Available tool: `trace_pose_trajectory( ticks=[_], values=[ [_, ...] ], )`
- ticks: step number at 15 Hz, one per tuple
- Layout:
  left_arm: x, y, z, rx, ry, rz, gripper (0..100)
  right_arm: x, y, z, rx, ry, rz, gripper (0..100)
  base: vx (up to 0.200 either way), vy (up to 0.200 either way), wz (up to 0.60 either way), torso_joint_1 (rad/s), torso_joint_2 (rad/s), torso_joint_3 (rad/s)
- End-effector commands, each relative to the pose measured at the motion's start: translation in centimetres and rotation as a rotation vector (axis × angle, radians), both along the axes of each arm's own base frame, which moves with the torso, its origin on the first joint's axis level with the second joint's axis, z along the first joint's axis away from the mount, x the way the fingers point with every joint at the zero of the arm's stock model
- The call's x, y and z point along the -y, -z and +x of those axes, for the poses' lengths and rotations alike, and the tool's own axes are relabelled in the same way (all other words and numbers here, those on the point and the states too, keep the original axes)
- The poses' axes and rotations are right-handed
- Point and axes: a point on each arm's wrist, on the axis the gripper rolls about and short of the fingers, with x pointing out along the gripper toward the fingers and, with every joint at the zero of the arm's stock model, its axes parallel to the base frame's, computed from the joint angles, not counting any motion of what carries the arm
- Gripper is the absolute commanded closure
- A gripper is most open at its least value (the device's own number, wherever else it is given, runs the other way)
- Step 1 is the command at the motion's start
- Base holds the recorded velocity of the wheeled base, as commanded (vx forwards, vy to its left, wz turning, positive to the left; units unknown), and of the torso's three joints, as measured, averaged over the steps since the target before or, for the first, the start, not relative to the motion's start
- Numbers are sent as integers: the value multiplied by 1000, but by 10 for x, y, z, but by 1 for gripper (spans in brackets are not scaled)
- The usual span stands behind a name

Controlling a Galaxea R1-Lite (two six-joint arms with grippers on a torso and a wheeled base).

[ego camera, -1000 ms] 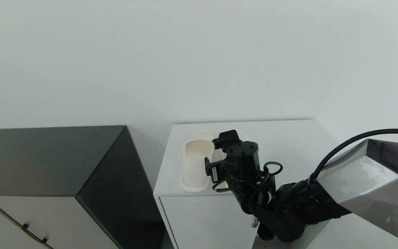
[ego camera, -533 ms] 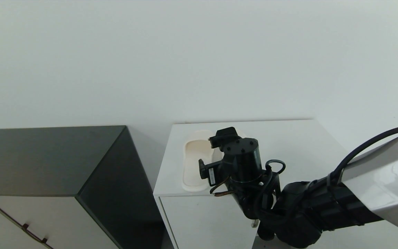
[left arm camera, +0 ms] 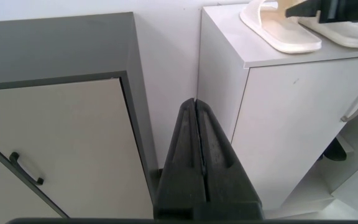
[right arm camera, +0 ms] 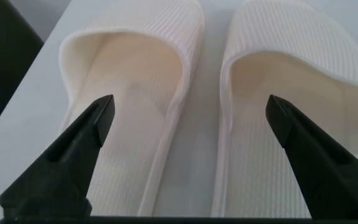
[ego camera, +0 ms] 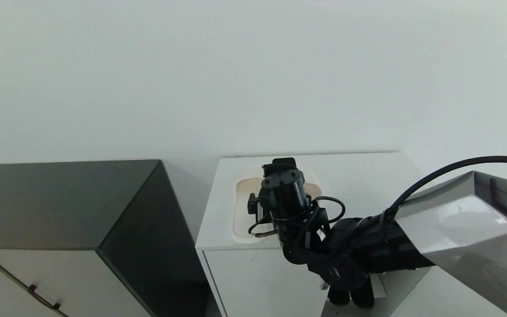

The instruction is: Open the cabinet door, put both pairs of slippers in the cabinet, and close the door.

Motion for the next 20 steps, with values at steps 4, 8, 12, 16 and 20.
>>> trace_pose_trajectory(
  ticks=[4, 8, 12, 16, 20],
  values=[
    [0, 0, 0, 0, -1, 0, 100, -9, 16, 35, 18, 48, 13, 0, 0, 0, 0, 0, 0, 0],
    [0, 0, 0, 0, -1, -1, 100, -6, 26, 55, 36, 87, -25, 0, 0, 0, 0, 0, 0, 0],
    [0, 0, 0, 0, 1, -1, 100, -10, 14, 60, 67, 90, 4, 100, 0, 0, 0, 0, 0, 0],
    [0, 0, 0, 0, -1, -1, 100, -9, 10, 59, 78, 105, -3, 100, 0, 0, 0, 0, 0, 0],
    [0, 0, 0, 0, -1, -1, 100, -2, -17, 45, 101, 94, 15, 100, 0, 0, 0, 0, 0, 0]
  ],
)
